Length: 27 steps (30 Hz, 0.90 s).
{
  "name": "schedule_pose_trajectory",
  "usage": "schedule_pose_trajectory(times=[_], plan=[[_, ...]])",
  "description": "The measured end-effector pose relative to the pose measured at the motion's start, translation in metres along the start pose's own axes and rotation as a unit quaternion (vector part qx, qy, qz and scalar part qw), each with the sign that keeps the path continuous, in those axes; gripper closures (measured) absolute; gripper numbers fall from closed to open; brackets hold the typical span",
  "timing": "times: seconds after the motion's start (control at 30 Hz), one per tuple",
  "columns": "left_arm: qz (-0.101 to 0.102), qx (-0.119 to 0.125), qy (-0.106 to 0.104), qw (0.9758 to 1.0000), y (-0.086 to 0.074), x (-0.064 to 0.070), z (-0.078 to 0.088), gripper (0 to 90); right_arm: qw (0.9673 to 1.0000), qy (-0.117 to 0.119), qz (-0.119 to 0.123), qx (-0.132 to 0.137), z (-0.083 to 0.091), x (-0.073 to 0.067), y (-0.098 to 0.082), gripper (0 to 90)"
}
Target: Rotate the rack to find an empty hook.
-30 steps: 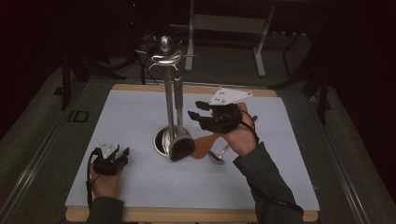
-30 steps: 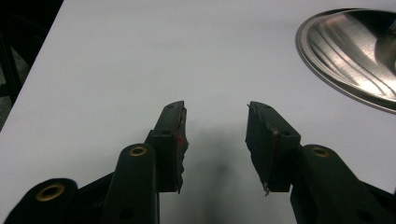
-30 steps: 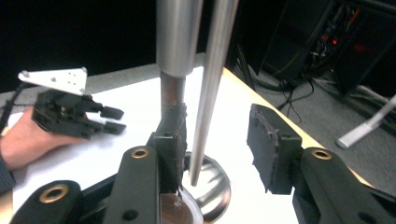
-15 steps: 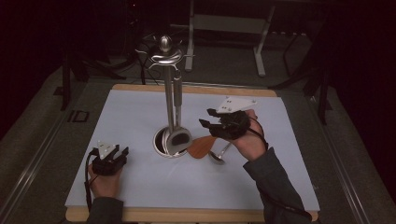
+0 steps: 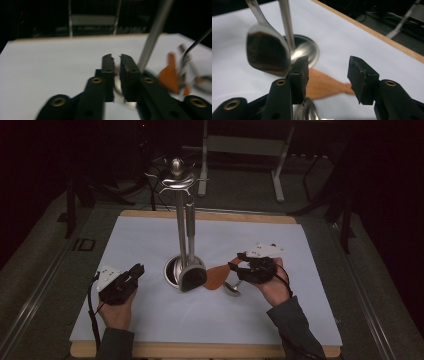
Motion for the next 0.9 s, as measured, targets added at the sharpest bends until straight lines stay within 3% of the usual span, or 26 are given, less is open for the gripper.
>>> schedule_pose_trajectory(times=[0.13,0.3,0.4,0.6,0.67,0.73,0.9], plan=[[-0.019,0.049,-0.012,0.9986,0.026,0.018,0.014,89.8,0.9997,-0.023,-0.012,-0.001,-0.004,0.006,-0.020,50.1],[-0.047,0.112,-0.005,0.9925,0.060,0.034,0.029,90.0,0.9988,-0.037,-0.033,0.001,-0.004,0.013,-0.049,48.5],[-0.043,0.138,-0.006,0.9895,0.076,0.039,0.034,90.0,0.9976,-0.045,-0.052,-0.005,-0.004,0.018,-0.069,48.4],[-0.056,0.164,-0.018,0.9848,0.105,0.053,0.039,90.0,0.9943,-0.058,-0.087,-0.021,-0.009,0.032,-0.103,48.3],[-0.059,0.169,-0.020,0.9836,0.109,0.056,0.040,90.0,0.9939,-0.058,-0.090,-0.023,-0.011,0.034,-0.107,48.3],[-0.064,0.184,-0.024,0.9805,0.123,0.063,0.044,90.0,0.9932,-0.062,-0.094,-0.027,-0.014,0.039,-0.118,48.3],[-0.070,0.201,-0.022,0.9769,0.141,0.071,0.048,90.0,0.9913,-0.063,-0.110,-0.037,-0.020,0.044,-0.131,48.3]])
Point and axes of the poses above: each handheld gripper's, and its own axes: z roughly backward along the jaws, y roughly out of its top, x roughly to its right, the point moved 5 cm from there along -z, roughly forward along the jaws, and after that the axes turned 15 degrees about -x, right-handed, at the moved point
